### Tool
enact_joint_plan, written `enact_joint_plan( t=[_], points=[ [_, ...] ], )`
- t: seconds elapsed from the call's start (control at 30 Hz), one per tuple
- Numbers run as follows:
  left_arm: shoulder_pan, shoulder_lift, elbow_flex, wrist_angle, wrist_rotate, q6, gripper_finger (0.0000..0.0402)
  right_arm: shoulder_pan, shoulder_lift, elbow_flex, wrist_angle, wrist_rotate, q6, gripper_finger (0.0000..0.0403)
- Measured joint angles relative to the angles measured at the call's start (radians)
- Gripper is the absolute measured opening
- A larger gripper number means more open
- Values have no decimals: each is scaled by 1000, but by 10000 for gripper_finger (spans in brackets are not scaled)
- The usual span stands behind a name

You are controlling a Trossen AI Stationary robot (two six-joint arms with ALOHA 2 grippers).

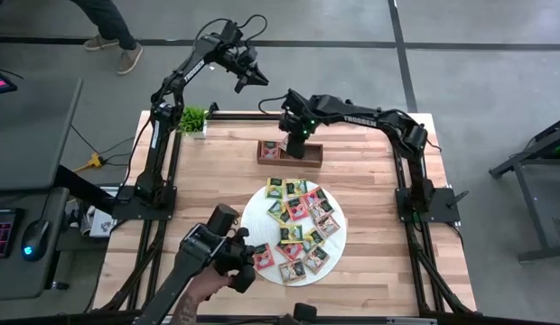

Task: Pick & Place Tea
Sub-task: Put the brown tea bag into the middle section of the wooden organizer

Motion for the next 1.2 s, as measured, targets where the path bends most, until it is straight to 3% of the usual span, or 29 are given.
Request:
enact_joint_plan(
  t=[0.43,0.73,1.2],
  points=[
    [0,0,0,6,-1,1,45,31,2,-205,232,77,40,0],
    [0,0,0,7,-2,1,45,31,2,-220,163,146,22,0],
    [-1,0,0,2,-3,1,45,49,-93,-219,148,134,-31,0]
  ],
)
